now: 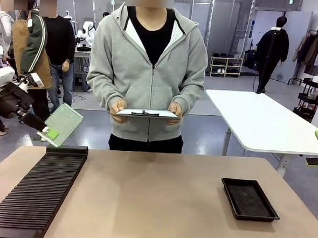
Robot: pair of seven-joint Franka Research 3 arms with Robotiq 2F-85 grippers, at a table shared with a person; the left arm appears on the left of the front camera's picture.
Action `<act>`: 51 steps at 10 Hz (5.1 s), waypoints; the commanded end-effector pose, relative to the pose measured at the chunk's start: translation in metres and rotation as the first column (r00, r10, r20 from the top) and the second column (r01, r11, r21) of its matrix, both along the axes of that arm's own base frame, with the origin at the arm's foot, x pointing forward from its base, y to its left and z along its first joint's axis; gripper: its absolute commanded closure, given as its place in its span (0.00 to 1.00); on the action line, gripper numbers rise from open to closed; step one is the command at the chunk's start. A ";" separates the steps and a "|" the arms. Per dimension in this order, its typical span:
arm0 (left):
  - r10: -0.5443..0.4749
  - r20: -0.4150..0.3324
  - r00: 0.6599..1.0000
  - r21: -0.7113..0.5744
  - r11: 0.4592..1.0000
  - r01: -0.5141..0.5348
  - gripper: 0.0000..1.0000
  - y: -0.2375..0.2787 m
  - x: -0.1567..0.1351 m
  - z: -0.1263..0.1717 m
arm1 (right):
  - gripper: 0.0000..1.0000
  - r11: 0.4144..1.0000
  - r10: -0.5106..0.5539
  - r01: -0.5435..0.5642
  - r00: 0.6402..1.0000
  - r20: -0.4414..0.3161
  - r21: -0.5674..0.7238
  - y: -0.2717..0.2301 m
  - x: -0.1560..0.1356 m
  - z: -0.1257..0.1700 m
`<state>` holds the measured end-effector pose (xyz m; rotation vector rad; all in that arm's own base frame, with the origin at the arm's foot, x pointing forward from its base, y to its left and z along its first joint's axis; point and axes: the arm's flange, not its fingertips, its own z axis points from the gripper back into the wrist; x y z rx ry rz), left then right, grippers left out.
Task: Inspect the PCB.
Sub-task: Pick up the Blank PCB and present it to the human, then release the Blank PCB you were holding.
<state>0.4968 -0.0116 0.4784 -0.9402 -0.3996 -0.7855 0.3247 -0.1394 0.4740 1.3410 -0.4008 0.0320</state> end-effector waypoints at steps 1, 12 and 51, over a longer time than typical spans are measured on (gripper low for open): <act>0.170 -0.113 0.979 -0.162 0.969 -0.187 1.00 -0.005 0.031 -0.013 | 0.00 1.000 0.002 -0.002 1.000 0.012 0.005 0.000 0.001 0.002; 0.144 -0.319 0.937 -0.236 0.945 -0.226 0.97 -0.037 0.048 -0.072 | 0.00 1.000 0.002 -0.002 1.000 0.012 0.005 0.000 0.001 0.002; 0.203 -0.561 0.803 -0.228 0.894 -0.386 0.97 -0.067 0.091 -0.107 | 0.00 1.000 0.002 -0.002 1.000 0.012 0.005 0.000 0.001 0.002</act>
